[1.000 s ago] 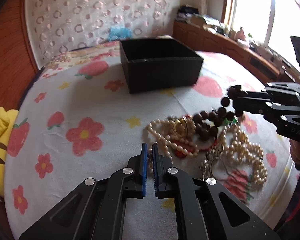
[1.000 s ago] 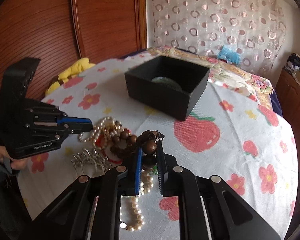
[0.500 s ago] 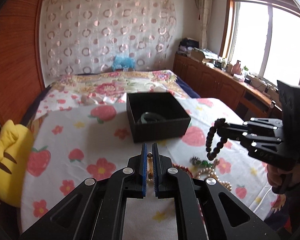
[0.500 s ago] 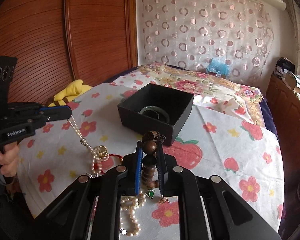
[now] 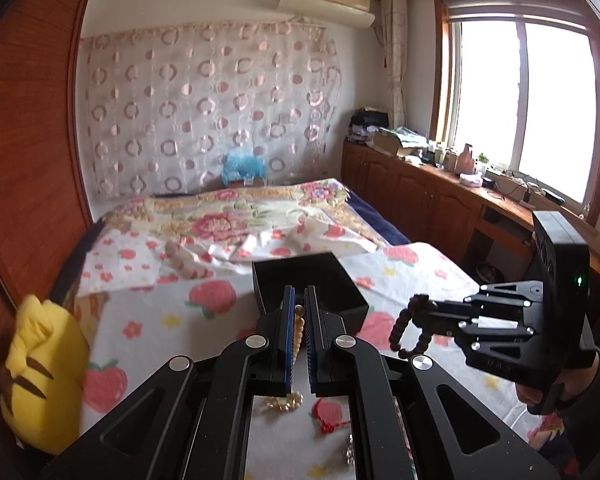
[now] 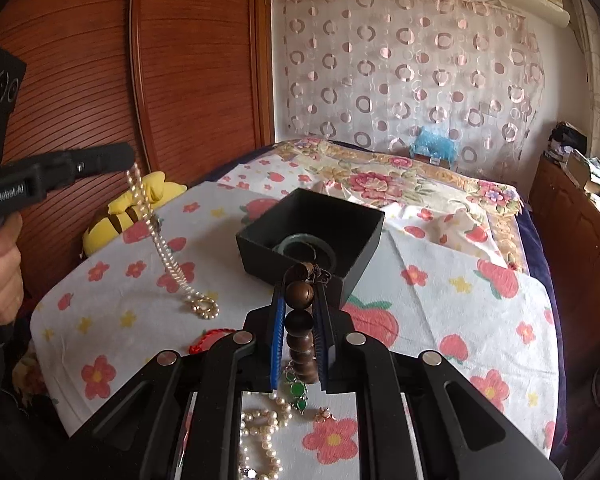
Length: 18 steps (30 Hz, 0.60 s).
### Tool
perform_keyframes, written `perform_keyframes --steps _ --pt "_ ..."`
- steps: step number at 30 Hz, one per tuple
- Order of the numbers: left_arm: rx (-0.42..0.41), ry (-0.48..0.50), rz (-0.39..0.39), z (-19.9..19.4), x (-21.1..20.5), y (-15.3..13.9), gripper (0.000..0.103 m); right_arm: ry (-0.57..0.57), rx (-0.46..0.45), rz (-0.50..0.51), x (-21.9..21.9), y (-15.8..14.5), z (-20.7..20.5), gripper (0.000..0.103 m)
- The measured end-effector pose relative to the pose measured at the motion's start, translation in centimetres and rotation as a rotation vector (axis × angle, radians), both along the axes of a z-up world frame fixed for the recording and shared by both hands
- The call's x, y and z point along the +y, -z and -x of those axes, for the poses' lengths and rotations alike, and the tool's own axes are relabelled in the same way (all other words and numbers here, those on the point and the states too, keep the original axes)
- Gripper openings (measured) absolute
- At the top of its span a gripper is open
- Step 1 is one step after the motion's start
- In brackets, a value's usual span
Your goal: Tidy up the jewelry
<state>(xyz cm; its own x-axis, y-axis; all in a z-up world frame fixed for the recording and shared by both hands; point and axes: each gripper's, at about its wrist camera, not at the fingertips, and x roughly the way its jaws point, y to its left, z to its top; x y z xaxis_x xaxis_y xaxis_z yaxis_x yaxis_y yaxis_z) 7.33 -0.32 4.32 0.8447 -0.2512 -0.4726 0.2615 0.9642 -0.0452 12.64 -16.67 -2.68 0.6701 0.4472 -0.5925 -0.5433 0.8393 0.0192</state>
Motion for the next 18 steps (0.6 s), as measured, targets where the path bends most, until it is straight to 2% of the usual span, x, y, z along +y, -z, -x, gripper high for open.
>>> perform_keyframes --steps 18 --pt "-0.092 -0.01 -0.019 -2.7 -0.4 -5.2 0.004 -0.008 -0.048 -0.012 0.9 -2.7 -1.8 0.015"
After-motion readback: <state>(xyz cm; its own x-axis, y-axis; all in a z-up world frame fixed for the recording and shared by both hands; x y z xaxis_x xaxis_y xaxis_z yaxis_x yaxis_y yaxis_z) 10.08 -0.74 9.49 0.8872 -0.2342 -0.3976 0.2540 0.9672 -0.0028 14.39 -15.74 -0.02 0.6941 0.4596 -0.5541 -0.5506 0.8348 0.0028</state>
